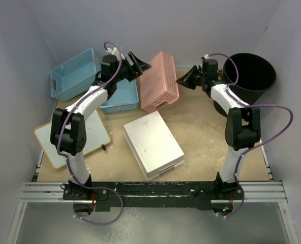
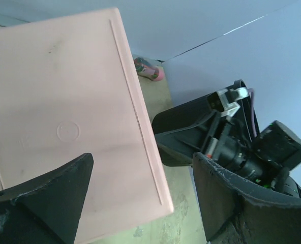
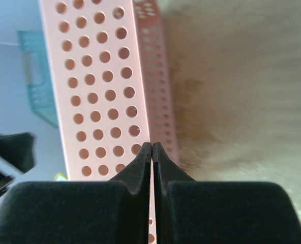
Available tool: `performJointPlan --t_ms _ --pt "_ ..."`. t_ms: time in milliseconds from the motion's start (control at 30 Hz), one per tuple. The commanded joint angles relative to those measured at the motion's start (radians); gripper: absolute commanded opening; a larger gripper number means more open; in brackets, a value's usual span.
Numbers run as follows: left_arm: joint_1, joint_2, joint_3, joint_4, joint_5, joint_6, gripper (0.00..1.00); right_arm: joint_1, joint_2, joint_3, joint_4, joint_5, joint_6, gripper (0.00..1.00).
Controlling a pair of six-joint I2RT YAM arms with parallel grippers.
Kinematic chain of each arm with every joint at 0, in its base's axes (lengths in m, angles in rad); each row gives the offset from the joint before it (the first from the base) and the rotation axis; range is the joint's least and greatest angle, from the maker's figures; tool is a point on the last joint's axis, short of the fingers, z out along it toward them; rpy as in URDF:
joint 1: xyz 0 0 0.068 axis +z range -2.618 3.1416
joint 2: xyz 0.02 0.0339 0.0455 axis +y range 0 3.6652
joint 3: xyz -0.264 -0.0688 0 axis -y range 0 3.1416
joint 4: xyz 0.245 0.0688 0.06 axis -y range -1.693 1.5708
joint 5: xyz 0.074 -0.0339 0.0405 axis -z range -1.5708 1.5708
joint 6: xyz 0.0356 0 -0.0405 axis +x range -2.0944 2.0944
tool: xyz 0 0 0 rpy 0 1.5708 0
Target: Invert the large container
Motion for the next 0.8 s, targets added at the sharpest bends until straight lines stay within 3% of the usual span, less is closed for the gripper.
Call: performJointPlan --t_ms 0,67,233,533,767 --pt "-0.004 -0.004 0.043 0.048 0.029 0.002 0.76 0.009 -0.030 0.006 -0.148 0.142 -0.113 0.00" --pt "-0.004 -0.002 0.045 0.037 0.028 0.008 0.76 0.009 -0.037 0.026 -0.201 0.217 -0.154 0.04" --pt "-0.004 0.024 0.059 -0.013 0.016 0.033 0.76 0.009 -0.078 0.080 -0.273 0.350 -0.247 0.43" --pt "-0.095 0.053 0.180 -0.305 -0.119 0.260 0.76 0.009 -0.248 0.205 -0.439 0.655 -0.542 0.60" --pt "-0.155 -0.006 0.134 -0.316 -0.166 0.313 0.77 0.009 -0.364 0.216 -0.504 0.947 -0.748 0.92"
